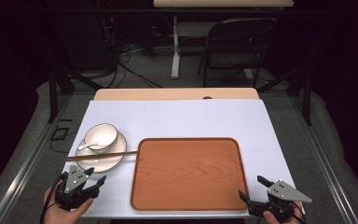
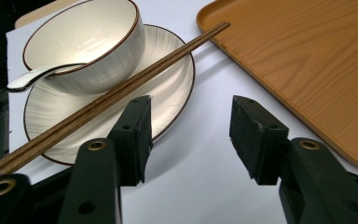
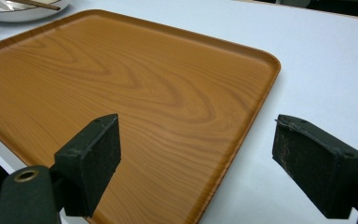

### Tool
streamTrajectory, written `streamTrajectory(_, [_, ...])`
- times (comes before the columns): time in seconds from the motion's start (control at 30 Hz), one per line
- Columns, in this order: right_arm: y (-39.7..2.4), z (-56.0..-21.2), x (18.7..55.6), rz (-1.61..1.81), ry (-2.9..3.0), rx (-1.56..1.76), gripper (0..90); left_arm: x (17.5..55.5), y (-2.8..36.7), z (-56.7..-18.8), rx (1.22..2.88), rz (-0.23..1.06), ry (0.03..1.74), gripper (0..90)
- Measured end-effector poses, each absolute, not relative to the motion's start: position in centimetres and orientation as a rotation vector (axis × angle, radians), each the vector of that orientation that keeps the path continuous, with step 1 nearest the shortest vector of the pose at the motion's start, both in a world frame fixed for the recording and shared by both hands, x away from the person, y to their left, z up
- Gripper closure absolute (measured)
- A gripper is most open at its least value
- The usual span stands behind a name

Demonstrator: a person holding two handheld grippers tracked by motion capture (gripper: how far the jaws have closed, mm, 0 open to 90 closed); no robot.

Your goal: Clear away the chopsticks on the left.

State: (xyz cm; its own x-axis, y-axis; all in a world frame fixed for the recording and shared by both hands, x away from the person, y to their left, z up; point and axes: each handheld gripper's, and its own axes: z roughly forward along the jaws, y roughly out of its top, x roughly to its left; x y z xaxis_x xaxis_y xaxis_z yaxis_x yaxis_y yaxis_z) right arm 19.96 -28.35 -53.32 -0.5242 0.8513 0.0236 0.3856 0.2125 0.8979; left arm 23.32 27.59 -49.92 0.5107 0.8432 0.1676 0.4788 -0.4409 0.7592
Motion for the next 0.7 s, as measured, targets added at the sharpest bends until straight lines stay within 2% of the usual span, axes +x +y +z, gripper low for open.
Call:
streamTrajectory(0.3, [-28.5,-53.3,20.1,1.283,2.007,1.157,14.8,24.4,28.4,-48.8,2.216,0.766,1.005,59.4])
streamTrajectory(0.7, [-28.7,-53.4,20.2,1.298,2.003,1.176,14.8,25.8,29.3,-47.9,2.37,0.883,0.905,62.6])
